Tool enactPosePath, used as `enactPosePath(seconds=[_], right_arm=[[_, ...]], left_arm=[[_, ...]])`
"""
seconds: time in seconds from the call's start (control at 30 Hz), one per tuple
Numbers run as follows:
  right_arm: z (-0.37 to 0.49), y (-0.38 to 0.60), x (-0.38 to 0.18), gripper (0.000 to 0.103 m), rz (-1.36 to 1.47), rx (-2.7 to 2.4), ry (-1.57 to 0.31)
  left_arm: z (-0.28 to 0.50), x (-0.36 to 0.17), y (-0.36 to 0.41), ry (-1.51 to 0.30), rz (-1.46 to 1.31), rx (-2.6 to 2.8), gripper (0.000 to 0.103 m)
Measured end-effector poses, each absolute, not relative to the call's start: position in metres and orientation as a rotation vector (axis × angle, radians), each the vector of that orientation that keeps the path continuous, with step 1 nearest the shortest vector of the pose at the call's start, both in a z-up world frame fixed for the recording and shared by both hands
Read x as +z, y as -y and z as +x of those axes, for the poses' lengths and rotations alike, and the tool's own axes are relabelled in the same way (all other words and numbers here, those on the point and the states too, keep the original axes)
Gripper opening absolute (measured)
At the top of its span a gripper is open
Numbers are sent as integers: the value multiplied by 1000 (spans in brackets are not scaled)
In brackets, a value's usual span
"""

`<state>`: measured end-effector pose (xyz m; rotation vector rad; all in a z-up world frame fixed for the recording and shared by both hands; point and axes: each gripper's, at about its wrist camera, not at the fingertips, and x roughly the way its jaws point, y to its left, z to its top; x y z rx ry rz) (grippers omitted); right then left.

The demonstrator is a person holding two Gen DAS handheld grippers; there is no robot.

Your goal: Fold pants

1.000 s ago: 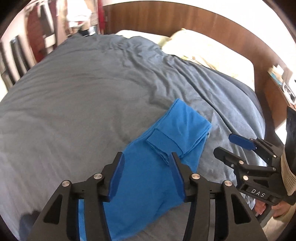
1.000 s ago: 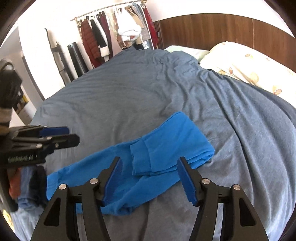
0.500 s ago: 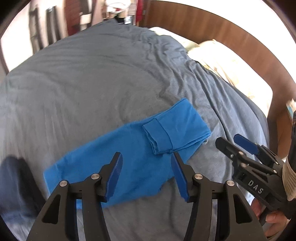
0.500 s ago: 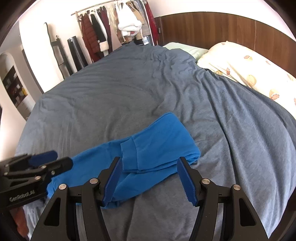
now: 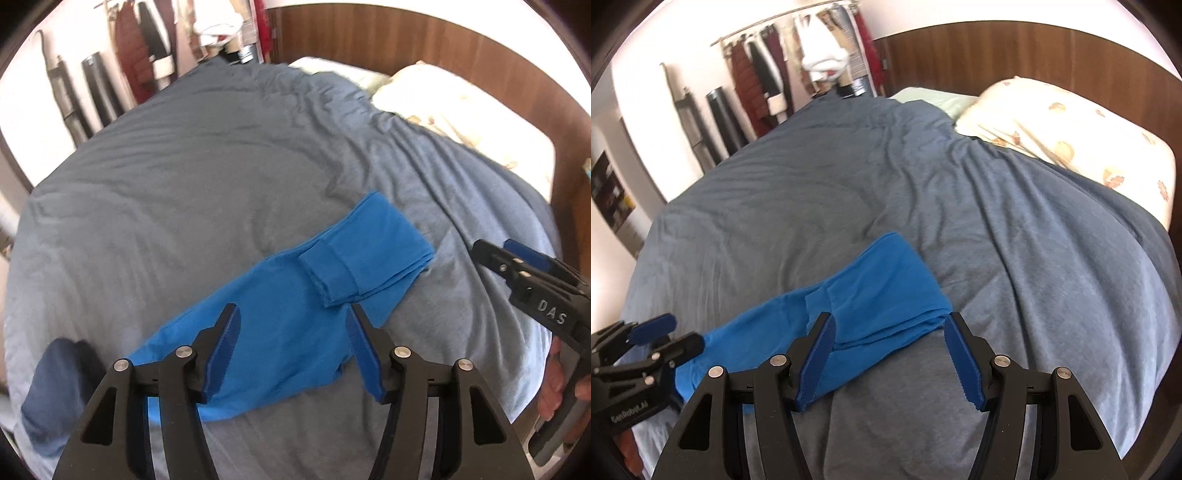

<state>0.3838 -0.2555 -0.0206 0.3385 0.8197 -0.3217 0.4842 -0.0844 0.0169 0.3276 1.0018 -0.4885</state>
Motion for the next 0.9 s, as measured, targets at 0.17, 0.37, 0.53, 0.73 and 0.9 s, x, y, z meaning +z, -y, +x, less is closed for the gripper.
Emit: enactPosePath(seconds=[0.17,0.37,0.53,0.73,0.9], right_arm=[[388,260,-21,62,335,-285,-839],[390,261,-20,62,272,-238,-867],[388,266,-22,62,264,-233,-871],[391,282,-30,62,310,-248,-878],[398,297,-36,62,375,-289,-861]], left_arm=[[473,15,91,-1054,236,-424,58],[462,14,97,-1072,195,-410,59],[462,12,103,-1065,213,-380,59],[472,14,124,-1027,300,-410,59],[496,13,150,-985,393,-501,59]])
